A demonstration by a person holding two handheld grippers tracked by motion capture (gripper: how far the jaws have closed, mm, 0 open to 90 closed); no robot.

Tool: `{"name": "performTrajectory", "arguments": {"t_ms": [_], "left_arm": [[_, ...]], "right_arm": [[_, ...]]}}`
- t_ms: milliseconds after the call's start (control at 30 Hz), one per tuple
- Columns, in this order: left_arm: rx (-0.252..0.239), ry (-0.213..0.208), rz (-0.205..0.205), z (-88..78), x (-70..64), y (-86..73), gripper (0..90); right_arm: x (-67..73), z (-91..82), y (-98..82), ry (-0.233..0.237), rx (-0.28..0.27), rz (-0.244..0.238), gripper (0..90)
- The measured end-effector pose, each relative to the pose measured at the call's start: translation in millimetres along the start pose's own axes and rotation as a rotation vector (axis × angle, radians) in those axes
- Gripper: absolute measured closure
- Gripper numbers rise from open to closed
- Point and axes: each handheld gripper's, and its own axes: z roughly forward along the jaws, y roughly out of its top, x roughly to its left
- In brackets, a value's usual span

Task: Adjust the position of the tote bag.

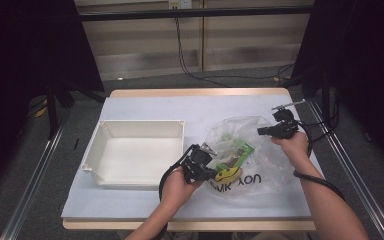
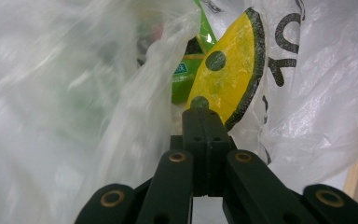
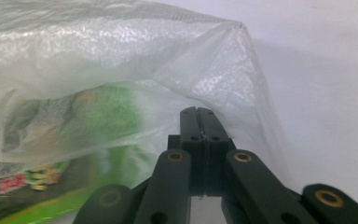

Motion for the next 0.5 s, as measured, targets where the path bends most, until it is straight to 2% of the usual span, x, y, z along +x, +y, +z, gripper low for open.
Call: {"name": "performTrajectory", "arguments": {"t_ms": [33,67,133,167,200,233,300,333,367,400,500], "left_arm": [[-0.013,0.006,-0.007,0.1,-0.7,-1.3,90.0],[-0.005,0.004,-0.003,-0.9,0.4,-1.7,90.0],[-0.011,0.018,-0.009,-2.4,1.0,-3.0,90.0],[-0.024,0.018,-0.024,-2.3,0.5,-3.3,90.0],[-0.016,0.014,-0.018,-3.2,0.9,-3.0,90.0],[-0.02,0.013,-0.016,-4.0,0.6,-2.7,90.0],[-0.022,0.006,-0.006,-5.3,-1.5,-1.0,90.0],[-0.022,0.004,-0.002,-5.6,-3.0,0.0,90.0],[-0.038,0.007,-0.018,-4.4,-5.8,0.7,90.0],[-0.022,0.005,0.005,-5.7,-5.7,1.8,90.0],[-0.033,0.007,0.005,-4.7,-7.2,3.6,90.0]], "right_arm": [[-2.8,0.3,-1.0,-0.004,-0.001,0.003,90.0],[-6.3,0.5,-2.5,0.005,-0.002,0.016,90.0],[-9.5,-0.7,-4.6,-0.011,0.007,0.012,90.0],[-10.3,-2.0,-5.4,0.002,0.003,0.02,89.9],[-9.8,-3.7,-5.8,0.006,-0.002,0.024,89.7],[-8.0,-5.3,-5.6,0.006,-0.007,0.013,88.8],[-3.7,-9.6,-4.7,-0.005,-0.01,-0.01,80.9],[-1.2,-11.9,-4.4,-0.005,-0.014,-0.007,80.1],[1.0,-14.3,-4.5,-0.002,-0.017,-0.016,78.7],[3.7,-16.7,-4.4,-0.002,-0.023,-0.025,77.0],[11.6,-24.3,-5.4,0.005,-0.034,-0.034,69.8]]}}
